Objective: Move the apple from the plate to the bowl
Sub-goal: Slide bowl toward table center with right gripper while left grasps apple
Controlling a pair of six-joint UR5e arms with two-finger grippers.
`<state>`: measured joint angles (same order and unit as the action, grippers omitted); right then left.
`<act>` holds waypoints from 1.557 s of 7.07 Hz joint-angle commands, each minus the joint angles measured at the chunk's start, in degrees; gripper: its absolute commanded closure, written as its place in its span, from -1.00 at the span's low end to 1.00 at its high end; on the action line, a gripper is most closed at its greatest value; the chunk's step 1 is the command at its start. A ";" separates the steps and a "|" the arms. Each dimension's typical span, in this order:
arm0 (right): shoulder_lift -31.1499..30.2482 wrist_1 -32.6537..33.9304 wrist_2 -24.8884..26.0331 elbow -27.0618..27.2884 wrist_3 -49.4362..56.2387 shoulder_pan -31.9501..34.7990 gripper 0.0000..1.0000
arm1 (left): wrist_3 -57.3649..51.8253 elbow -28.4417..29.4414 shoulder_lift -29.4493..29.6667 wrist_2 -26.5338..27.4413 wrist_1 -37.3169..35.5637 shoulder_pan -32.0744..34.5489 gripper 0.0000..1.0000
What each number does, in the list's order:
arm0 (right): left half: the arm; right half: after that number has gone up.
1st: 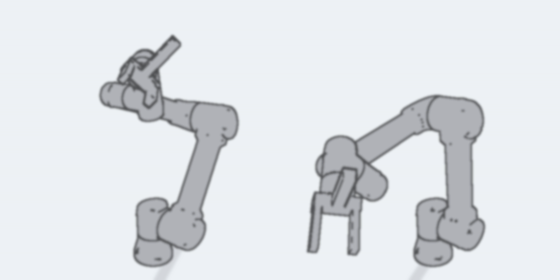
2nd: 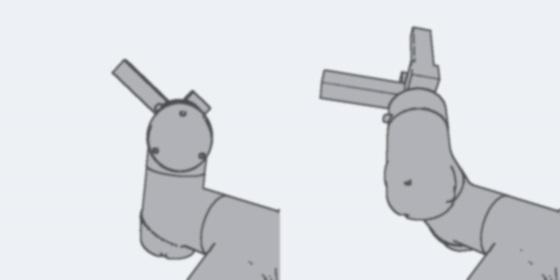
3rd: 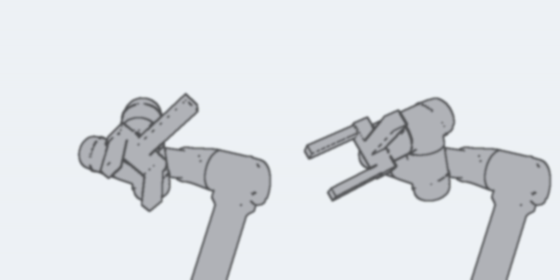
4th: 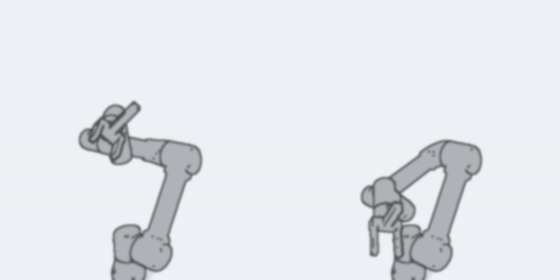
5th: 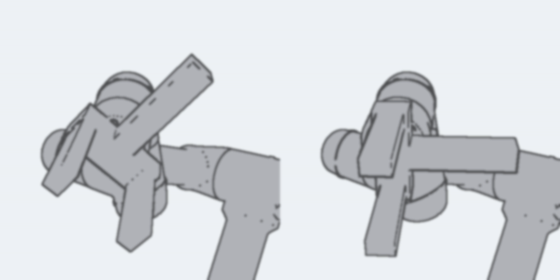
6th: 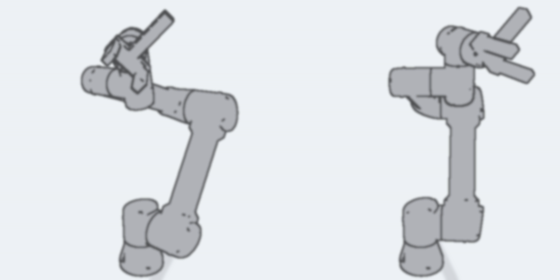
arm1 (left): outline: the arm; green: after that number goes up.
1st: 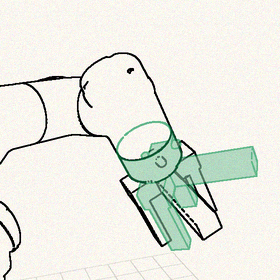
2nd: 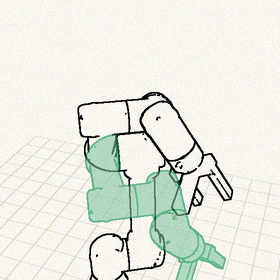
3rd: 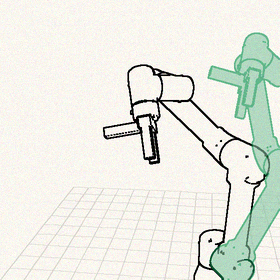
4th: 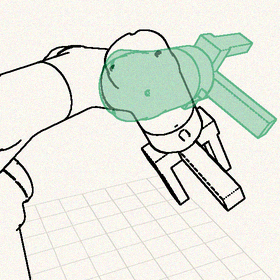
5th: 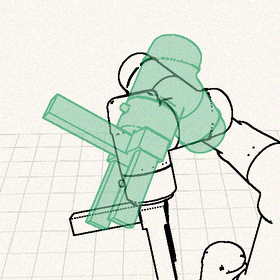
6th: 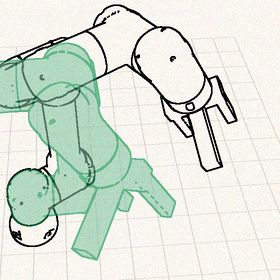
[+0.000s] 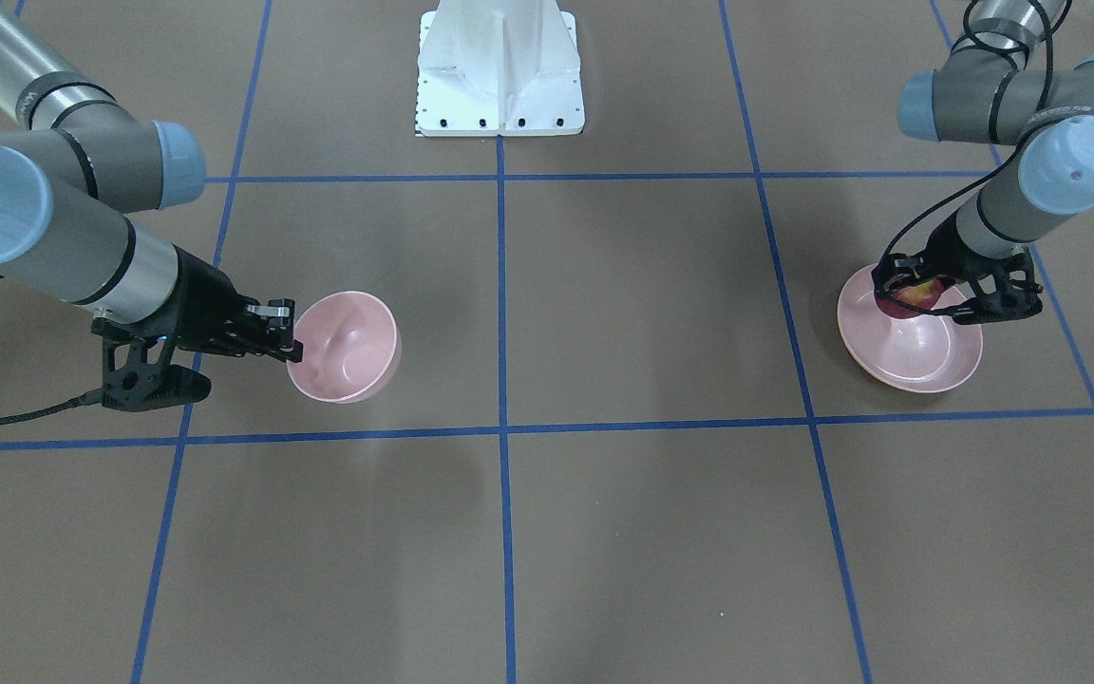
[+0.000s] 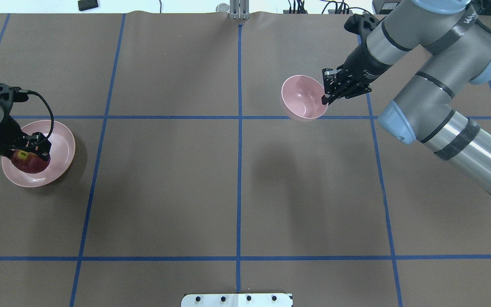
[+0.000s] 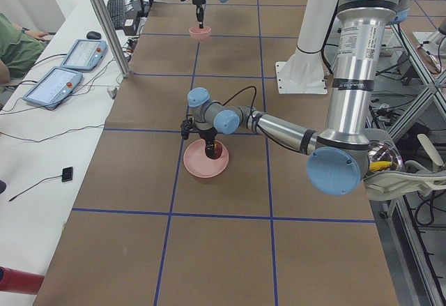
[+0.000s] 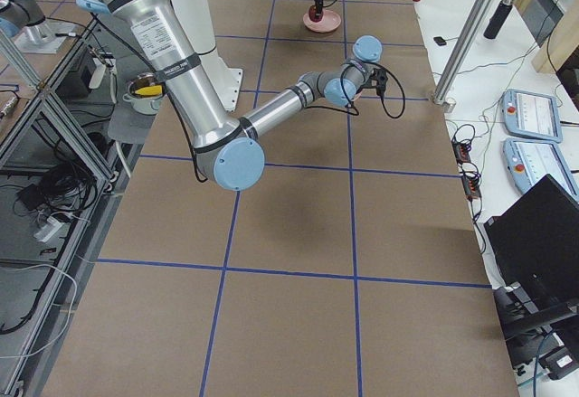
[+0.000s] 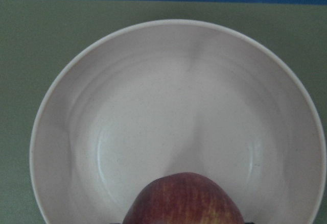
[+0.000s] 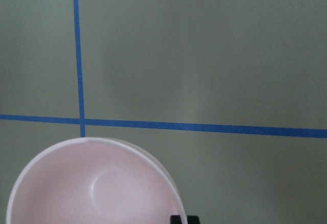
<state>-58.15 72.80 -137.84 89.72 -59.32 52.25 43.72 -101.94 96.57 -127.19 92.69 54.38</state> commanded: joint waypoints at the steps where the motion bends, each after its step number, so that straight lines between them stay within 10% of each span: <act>1: 3.55 3.75 7.02 -1.12 0.00 -5.82 1.00 | -0.13 -3.44 7.80 -0.42 -11.35 0.90 1.00; 5: 17.44 3.23 12.32 -19.12 0.35 -8.74 1.00 | 0.84 -3.18 12.06 -3.40 -12.79 0.73 1.00; 10: 18.07 2.96 13.12 -19.49 0.26 -12.08 1.00 | 4.67 -2.74 16.00 -4.29 -12.79 0.55 1.00; 11: 18.07 2.79 13.38 -19.49 0.35 -12.26 -0.57 | 7.40 -2.39 17.93 -4.29 -12.79 0.12 1.00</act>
<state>-40.09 75.78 -124.67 70.24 -59.05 40.43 47.86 -104.62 112.57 -131.48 79.84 54.85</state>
